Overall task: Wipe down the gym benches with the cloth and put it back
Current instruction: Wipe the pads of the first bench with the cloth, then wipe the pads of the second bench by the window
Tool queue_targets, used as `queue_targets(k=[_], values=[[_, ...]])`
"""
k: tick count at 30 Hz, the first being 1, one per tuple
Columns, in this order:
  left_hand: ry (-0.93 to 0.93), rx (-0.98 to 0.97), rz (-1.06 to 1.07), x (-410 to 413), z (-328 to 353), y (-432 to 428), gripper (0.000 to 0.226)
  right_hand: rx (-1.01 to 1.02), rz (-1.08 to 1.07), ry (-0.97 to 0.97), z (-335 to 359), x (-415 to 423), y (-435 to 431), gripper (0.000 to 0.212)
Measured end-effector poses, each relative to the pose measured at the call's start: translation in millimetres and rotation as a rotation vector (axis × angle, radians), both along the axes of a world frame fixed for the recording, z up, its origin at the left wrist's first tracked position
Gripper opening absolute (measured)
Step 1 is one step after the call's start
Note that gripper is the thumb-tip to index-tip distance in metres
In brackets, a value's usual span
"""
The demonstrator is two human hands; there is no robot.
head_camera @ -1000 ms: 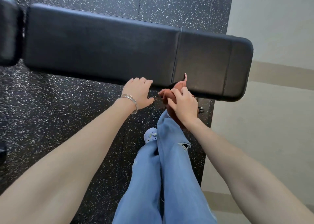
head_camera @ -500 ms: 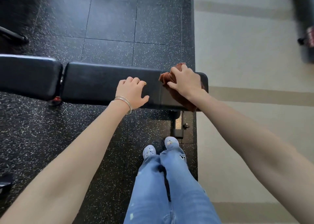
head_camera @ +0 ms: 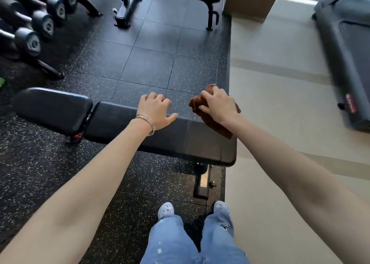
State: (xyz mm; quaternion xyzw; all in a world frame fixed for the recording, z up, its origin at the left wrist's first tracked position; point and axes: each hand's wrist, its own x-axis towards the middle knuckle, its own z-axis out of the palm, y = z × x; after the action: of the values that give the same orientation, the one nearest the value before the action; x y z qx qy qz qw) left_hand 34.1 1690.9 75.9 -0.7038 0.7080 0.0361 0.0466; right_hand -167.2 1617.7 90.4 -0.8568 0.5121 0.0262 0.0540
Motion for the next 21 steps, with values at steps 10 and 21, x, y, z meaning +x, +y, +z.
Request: queue_targets(k=[10, 21], values=[[-0.044, -0.036, 0.188, -69, 33, -11, 0.055, -0.056, 0.160, 0.002, 29, -60, -43, 0.031], [-0.094, -0.059, 0.298, -152, 61, -32, 0.057, -0.025, 0.297, -0.009, 67, -133, -91, 0.033]])
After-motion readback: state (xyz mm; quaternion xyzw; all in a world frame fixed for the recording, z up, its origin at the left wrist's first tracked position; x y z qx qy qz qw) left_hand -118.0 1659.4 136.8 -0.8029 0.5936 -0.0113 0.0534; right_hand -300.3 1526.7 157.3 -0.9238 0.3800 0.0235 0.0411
